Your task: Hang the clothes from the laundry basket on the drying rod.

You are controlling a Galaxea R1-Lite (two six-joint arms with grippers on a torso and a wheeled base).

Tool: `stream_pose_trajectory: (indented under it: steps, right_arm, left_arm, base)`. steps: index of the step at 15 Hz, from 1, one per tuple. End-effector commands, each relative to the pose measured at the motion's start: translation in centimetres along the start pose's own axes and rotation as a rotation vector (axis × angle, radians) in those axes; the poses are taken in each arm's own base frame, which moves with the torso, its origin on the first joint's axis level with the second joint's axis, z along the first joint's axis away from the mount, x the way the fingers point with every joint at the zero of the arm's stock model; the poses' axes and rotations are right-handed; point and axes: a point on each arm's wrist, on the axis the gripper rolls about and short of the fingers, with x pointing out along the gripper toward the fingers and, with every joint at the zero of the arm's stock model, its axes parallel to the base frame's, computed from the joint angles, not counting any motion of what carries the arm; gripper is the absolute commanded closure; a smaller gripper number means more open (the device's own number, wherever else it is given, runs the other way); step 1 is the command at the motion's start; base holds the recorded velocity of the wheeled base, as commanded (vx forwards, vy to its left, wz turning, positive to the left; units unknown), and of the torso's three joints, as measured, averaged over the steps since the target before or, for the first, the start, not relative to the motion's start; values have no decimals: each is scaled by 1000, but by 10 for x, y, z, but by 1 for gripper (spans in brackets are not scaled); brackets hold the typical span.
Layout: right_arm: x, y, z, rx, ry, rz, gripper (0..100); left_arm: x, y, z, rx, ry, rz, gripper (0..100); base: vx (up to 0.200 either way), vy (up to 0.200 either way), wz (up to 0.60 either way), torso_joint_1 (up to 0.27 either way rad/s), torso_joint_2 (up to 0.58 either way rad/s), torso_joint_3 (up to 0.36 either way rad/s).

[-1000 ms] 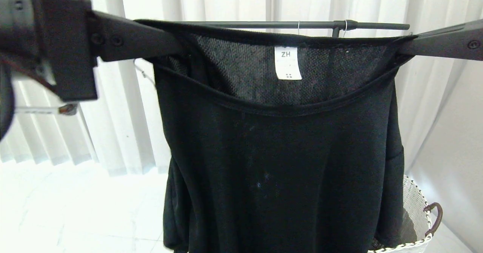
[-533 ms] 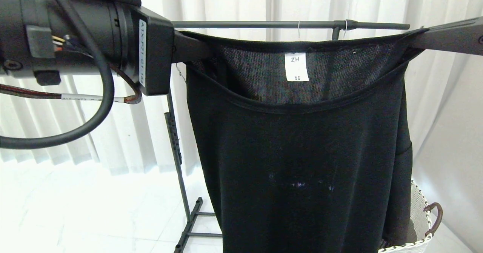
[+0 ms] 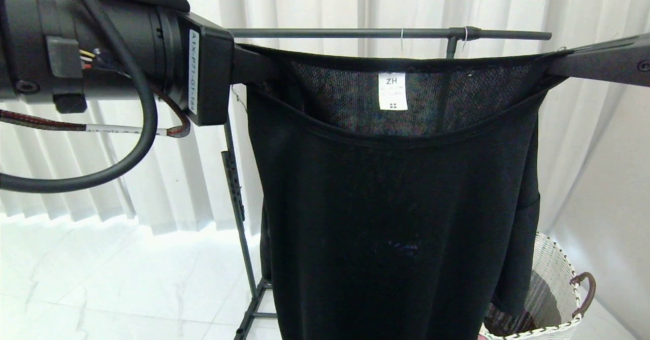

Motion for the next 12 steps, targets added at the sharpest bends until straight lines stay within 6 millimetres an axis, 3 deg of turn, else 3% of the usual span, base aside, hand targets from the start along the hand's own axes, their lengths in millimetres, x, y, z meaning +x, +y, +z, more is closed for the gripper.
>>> stream_pose_trajectory:
  steps: [1,5,9,12]
  right_arm:
    - [0,0,-1,-2,3,1,0]
    - [-9,0,-10,-8,16,7,0]
    - [-31,-2,-25,-16,14,35,0]
    - [-33,-3,-30,-18,27,21,0]
  left_arm:
    - [0,0,0,0,-3,2,100]
    - [-1,3,0,-3,-3,11,100]
    - [2,19,-5,-21,29,98,100]
    - [3,19,-7,-23,41,123,100]
  base:
    - [0,0,0,0,0,0]
    - [0,0,0,0,0,0]
    - [0,0,0,0,0,0]
    - [0,0,0,0,0,0]
